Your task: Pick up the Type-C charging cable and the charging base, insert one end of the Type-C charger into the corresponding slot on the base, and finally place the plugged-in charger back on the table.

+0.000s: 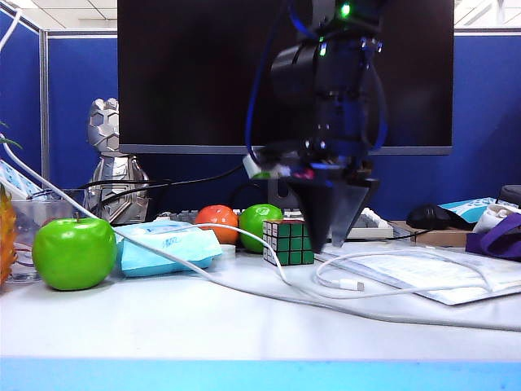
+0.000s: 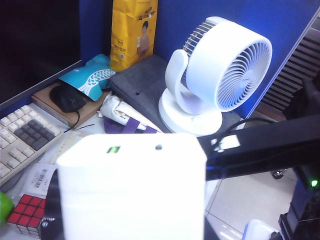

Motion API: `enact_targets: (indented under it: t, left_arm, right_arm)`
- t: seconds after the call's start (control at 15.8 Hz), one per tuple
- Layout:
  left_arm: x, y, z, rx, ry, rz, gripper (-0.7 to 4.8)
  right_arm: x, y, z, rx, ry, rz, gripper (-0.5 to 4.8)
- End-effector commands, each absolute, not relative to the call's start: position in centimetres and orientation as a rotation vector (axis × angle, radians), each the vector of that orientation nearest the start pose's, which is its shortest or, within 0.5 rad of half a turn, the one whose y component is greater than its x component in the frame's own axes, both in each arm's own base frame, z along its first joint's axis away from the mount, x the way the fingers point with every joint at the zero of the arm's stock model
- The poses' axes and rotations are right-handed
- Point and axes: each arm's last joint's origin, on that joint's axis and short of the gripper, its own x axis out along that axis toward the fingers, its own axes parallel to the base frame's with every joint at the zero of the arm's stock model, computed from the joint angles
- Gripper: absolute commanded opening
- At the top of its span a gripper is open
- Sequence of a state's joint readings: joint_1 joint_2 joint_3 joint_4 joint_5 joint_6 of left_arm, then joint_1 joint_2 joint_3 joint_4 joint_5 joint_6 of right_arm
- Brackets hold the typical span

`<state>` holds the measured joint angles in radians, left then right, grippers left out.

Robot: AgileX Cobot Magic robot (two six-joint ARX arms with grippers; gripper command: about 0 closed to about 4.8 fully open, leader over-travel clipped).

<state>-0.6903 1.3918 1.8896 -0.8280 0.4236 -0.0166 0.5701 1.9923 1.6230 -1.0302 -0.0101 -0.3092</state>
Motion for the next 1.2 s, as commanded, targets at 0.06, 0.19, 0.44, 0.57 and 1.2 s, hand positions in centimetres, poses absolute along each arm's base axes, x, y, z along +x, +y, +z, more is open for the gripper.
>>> enact_targets:
  t: [0.06,0.19,0.44,0.57,1.2]
  left_arm:
    - [18.3,-16.7,50.6,0.028,0.325,-1.111,-0.06]
    - [18.3,-16.7,50.6,0.028,0.325,-1.111,-0.06]
    - [18.3,-16.7,50.6,0.028,0.325,-1.111,-0.06]
    - [18.3,-16.7,50.6,0.028,0.325,-1.111,-0.06]
    - [18.3,-16.7,50.6,0.028,0.325,-1.111,-0.06]
  right_arm:
    - [33.5,21.4,21.0,-0.691,1.291,0.716,2.1]
    - [33.5,21.4,20.5,-0.697,1.316,0.716,2.1]
    - [33.6,21.4,19.5,-0.724,1.345,0.723,2.1]
    - [33.8,21.5,19.0,-0.752,1.353,0.697,2.1]
    - [34.3,21.6,17.6,-0.795,1.362,0.688,2.1]
